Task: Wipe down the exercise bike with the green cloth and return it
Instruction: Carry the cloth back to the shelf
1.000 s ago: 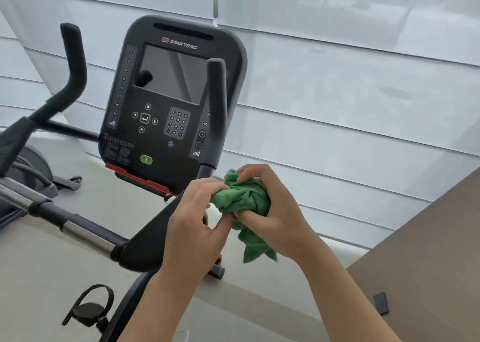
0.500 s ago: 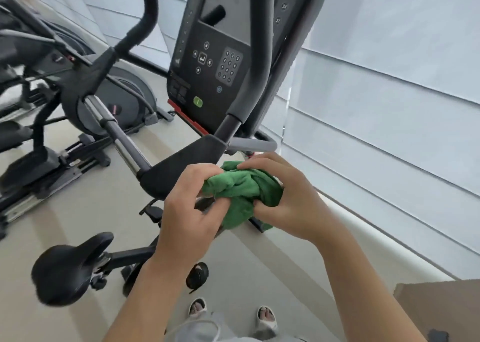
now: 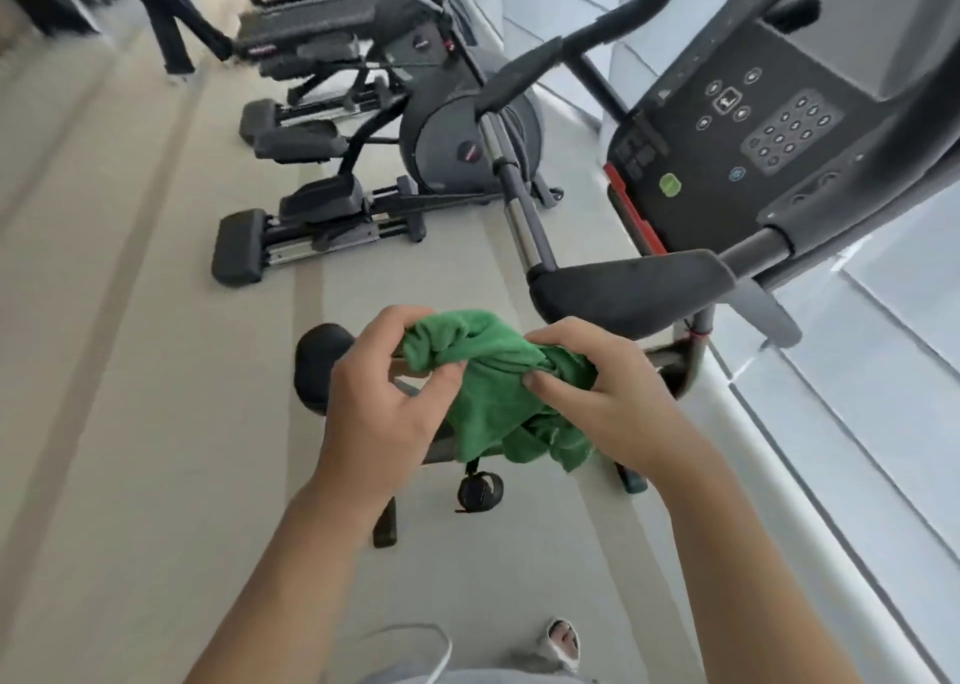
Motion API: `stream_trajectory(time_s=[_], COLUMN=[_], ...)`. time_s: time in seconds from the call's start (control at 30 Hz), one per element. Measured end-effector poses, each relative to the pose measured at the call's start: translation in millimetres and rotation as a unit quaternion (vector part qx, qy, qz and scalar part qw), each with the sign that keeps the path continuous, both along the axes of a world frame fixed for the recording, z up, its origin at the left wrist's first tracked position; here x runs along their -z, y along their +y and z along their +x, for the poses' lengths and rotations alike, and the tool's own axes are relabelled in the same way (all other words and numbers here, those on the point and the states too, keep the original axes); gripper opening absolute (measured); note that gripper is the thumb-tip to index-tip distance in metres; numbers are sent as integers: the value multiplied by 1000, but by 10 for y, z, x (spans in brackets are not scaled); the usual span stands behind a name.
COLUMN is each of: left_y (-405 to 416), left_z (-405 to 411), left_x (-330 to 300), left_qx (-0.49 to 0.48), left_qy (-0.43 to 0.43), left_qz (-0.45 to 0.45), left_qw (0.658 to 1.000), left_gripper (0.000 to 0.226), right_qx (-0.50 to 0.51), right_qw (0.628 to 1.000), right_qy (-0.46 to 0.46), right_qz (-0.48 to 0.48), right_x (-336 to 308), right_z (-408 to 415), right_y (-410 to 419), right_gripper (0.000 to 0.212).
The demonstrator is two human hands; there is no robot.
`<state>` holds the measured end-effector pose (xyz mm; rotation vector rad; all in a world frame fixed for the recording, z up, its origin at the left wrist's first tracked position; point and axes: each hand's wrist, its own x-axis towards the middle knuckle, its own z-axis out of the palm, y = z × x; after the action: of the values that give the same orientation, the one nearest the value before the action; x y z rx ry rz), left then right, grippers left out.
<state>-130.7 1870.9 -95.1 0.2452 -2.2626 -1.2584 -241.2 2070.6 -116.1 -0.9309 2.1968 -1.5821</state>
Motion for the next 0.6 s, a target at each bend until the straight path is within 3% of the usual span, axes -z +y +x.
stream_trajectory(time_s=[0.27, 0.6], left_y=[-998, -2171], left_z=[1022, 2489], left_x=[98, 158], left_qx=[-111, -214], left_qy=[-68, -56], left_qz=[27, 51], left_qw=[991, 974], left_gripper=[35, 27], right_qx=[-21, -113], right_qw=[1000, 992], right_qy=[14, 53], right_qz=[-10, 30], right_x=[67, -87], right_z=[548, 1634], right_y=[-1177, -2708], right_gripper=[30, 34])
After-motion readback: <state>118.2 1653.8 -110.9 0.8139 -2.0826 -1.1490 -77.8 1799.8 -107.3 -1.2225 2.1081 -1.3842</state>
